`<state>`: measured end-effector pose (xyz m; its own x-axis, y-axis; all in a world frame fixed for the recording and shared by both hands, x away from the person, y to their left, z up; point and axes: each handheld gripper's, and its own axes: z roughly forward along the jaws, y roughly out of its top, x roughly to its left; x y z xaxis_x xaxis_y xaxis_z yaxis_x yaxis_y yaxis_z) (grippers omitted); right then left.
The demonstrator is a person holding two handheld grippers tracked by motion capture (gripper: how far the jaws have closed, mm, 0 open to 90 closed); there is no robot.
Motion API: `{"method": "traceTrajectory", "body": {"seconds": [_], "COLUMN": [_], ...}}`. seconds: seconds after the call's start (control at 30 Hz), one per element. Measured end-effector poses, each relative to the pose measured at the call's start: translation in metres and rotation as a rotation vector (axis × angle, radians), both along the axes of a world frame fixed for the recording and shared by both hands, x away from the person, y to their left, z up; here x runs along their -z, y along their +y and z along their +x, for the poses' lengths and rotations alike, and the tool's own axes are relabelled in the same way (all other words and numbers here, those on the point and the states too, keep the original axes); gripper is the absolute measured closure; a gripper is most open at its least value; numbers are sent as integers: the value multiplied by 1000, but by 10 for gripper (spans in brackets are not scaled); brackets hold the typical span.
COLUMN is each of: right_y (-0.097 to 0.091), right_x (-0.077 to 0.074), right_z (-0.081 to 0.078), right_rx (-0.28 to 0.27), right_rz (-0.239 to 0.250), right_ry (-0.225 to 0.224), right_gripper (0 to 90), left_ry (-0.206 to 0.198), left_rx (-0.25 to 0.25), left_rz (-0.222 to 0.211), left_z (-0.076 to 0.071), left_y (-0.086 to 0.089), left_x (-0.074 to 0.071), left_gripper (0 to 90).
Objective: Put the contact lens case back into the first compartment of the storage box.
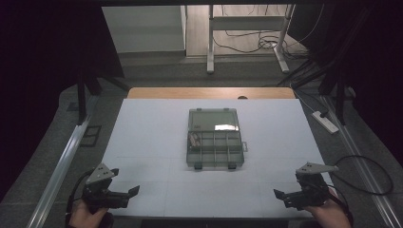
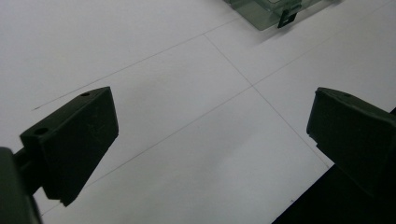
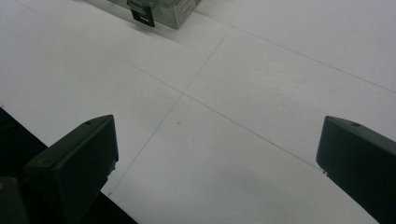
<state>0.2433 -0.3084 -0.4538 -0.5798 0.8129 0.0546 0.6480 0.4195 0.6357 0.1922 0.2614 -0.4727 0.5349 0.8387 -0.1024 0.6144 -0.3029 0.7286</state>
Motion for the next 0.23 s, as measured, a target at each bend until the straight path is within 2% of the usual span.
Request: {"method": "traceTrajectory", "body": {"seconds": [0.23], "right_y": [-1], "right_x": [0], "right_z": [-2], "right_rx": [6], "right_rz": [-13], "right_ry": [1], "right_gripper": [0], "left_ry": [-1], "left_rx": [0], "left_rz": [0], "left_z": [1], "left_y": [-1], "left_x": [0], "left_gripper": [20]}}
